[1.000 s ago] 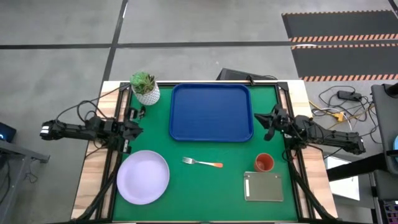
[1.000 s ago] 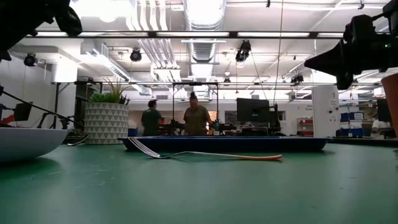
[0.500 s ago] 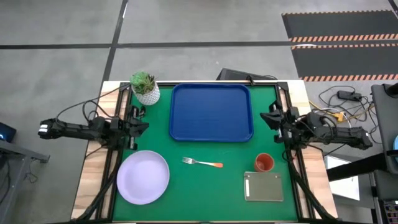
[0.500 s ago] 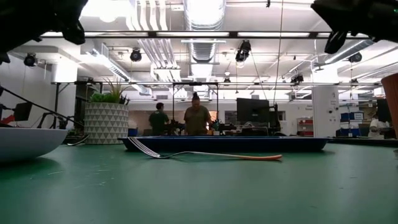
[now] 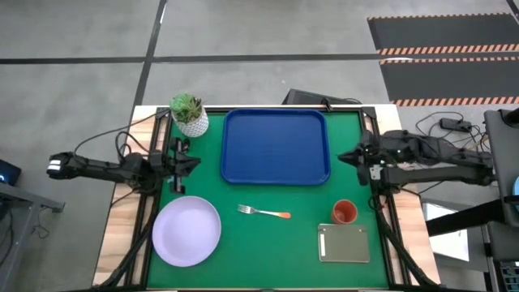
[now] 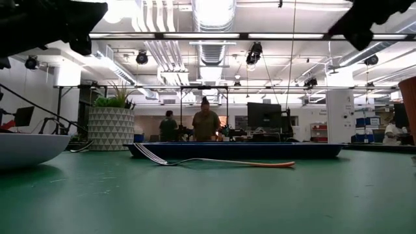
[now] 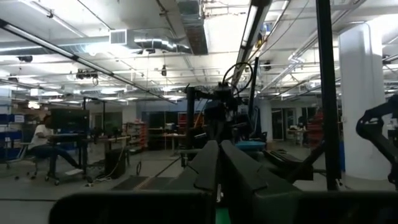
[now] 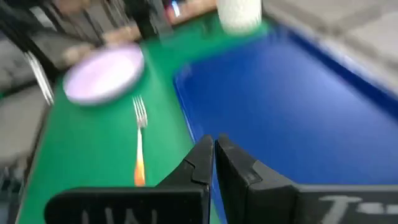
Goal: Pick and place plate/cup/fork/spoon on tray
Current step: Put the orange cup on the top right of the blue serving tray
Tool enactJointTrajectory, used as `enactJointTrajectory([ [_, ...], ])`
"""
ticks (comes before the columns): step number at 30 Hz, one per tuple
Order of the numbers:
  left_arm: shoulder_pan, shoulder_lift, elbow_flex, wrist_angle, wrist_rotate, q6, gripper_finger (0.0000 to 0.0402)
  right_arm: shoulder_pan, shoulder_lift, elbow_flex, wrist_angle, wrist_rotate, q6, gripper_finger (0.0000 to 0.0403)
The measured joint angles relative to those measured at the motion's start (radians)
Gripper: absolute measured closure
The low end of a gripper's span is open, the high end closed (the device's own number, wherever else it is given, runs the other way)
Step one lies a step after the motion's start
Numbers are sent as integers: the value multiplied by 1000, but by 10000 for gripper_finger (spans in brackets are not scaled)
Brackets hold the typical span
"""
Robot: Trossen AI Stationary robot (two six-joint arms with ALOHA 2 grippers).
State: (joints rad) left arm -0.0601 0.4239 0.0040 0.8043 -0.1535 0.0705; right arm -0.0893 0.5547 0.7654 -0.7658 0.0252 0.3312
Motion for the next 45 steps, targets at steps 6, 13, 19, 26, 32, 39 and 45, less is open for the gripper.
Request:
enactJointTrajectory([
  [6,0,24,0,0,76,-64,402,90,91,114,-296,-11,132,394],
  [13,0,36,0,0,323,-64,402,271,119,104,-298,-2,276,394],
  [19,0,37,0,0,323,-64,402,402,165,90,-288,62,368,394],
  [26,0,21,0,2,321,-65,402,430,229,90,-233,109,325,394],
  [32,0,10,8,6,319,-91,402,430,282,97,-237,106,305,381],
  [39,0,-1,8,1,302,-91,402,430,284,97,-241,101,302,309],
  [45,0,-4,8,5,296,-90,402,444,294,97,-245,-5,275,248],
])
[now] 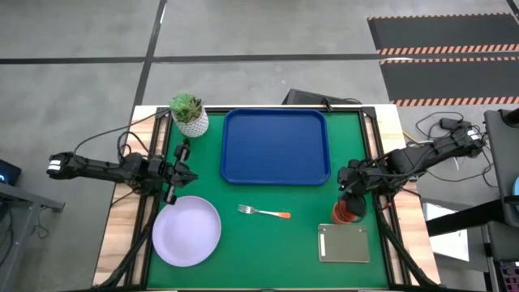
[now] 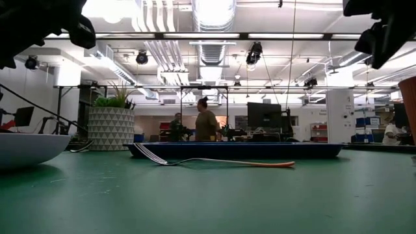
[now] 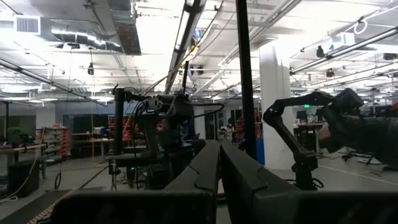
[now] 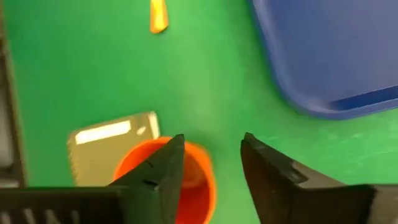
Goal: Pick and place plate/cup/fork/spoon on tray
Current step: Put the orange cup on the top right of the blue serving tray
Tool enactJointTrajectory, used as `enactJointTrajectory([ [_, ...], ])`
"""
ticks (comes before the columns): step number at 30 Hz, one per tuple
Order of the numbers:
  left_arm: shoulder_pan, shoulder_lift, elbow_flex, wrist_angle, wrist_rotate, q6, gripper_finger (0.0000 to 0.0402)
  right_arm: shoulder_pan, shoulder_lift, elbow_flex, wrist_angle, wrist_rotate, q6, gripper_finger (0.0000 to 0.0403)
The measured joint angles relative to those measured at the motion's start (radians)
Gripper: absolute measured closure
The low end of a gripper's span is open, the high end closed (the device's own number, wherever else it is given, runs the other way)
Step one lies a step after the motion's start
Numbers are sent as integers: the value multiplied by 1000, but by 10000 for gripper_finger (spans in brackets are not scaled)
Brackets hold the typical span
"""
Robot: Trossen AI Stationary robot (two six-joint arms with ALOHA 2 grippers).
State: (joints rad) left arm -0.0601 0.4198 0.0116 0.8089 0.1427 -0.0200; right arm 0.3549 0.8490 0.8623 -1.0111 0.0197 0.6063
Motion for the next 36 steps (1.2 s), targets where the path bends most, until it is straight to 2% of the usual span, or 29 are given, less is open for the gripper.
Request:
enactJointTrajectory([
  [4,0,-4,0,0,-39,0,402,49,34,0,0,-28,54,238],
  [9,0,-4,1,0,-47,0,402,107,91,0,-7,3,61,253],
  [19,0,-4,1,-1,-47,1,402,110,152,0,-47,79,29,248],
  [26,0,-4,1,0,-48,10,402,110,193,0,-66,85,20,240],
  [32,0,-3,1,-1,-49,10,402,110,263,0,-69,78,-6,256],
  [36,1,-3,0,-2,-49,10,402,110,293,0,-64,54,-23,292],
])
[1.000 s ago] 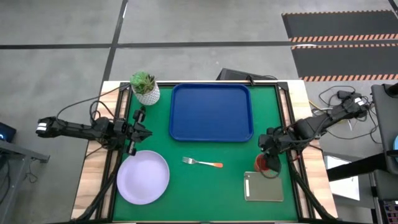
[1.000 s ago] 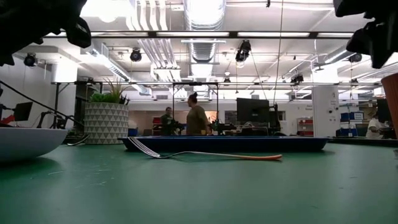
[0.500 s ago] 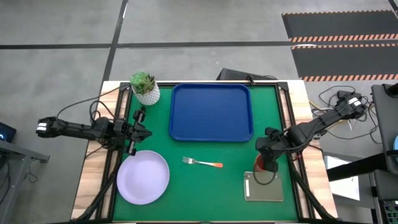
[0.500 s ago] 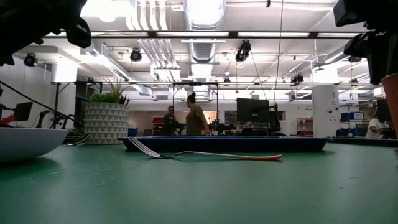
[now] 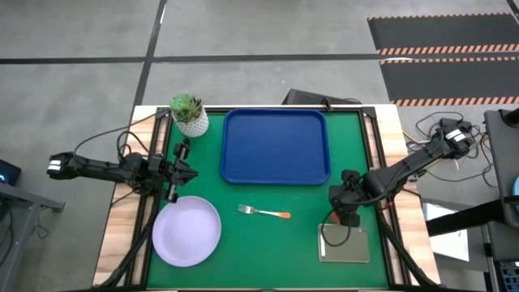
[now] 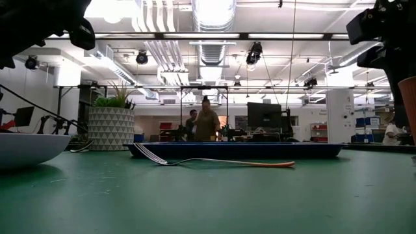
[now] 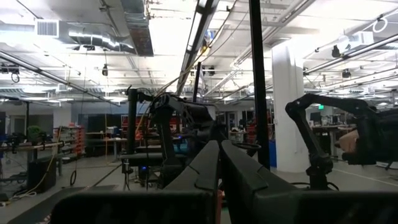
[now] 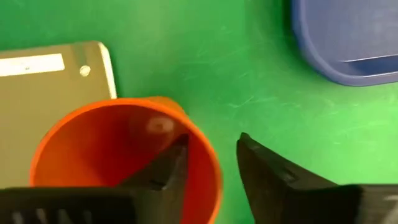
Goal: Pick and place plate/cup/fork/spoon on tray
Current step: Put the orange cup on the top right of the blue serving tray
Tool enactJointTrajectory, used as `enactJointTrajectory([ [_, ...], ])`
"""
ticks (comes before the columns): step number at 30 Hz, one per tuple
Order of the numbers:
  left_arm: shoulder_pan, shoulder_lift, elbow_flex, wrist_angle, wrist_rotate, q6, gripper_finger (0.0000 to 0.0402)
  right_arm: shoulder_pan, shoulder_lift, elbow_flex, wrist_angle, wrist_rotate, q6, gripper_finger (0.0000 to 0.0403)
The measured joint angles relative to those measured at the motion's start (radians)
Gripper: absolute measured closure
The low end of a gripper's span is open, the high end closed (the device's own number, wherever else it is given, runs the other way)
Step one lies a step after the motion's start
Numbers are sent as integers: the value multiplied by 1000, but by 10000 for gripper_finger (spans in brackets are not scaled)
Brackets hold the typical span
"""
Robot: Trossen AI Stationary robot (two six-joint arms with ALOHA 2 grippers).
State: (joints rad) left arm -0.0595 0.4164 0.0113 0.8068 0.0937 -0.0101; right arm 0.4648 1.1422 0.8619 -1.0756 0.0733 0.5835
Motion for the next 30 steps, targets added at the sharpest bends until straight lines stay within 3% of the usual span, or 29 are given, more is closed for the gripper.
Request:
enactJointTrajectory([
  [6,1,2,0,-2,-1,0,402,0,4,0,2,-16,0,380],
  [11,1,2,0,-1,-1,0,402,-21,-18,13,-9,-49,48,393],
  [16,1,8,0,-1,-10,71,402,-73,-27,114,-38,-54,100,394],
  [25,1,71,0,-3,-304,256,402,-266,47,370,-51,-35,-9,394],
  [30,1,105,0,-4,-372,371,402,-412,137,469,-68,-83,-147,394],
])
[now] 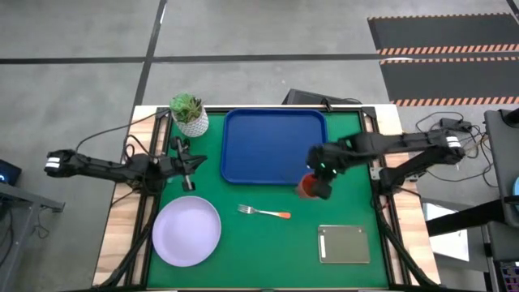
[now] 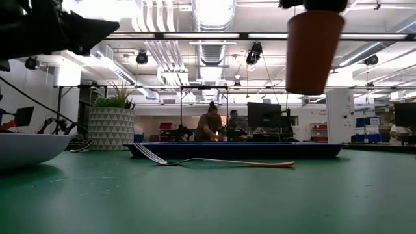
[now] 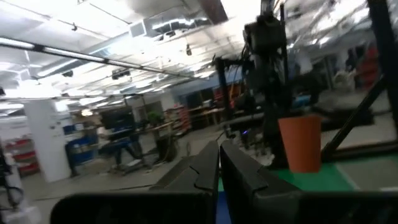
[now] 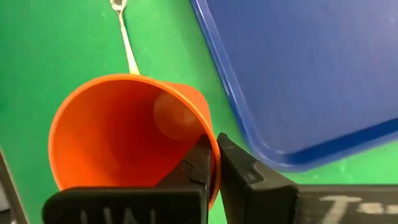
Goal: Pick and place plate/cup/fork/spoon on tray
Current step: Put the orange cup on the top right of the blue serving tray
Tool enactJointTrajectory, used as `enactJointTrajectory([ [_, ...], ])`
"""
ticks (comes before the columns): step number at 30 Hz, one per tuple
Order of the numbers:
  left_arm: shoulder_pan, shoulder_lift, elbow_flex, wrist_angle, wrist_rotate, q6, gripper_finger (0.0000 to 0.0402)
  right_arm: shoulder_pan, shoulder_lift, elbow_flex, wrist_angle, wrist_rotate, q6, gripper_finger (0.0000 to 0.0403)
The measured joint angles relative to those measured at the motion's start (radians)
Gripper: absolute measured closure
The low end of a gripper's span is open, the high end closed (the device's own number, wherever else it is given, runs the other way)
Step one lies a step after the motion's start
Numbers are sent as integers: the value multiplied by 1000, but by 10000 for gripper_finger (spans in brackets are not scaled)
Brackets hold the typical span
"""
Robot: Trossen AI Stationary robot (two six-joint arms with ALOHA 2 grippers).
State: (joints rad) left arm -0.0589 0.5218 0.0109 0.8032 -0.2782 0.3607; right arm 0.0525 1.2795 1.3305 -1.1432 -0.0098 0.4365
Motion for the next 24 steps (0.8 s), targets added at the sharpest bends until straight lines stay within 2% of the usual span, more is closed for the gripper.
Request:
enactJointTrajectory([
  [13,0,35,0,0,-23,48,402,-504,258,163,-19,-180,-425,394],
  [19,0,33,0,0,-23,48,402,-746,398,208,21,-181,-486,394],
  [24,0,32,0,0,-25,76,402,-889,502,279,35,-180,-493,394],
])
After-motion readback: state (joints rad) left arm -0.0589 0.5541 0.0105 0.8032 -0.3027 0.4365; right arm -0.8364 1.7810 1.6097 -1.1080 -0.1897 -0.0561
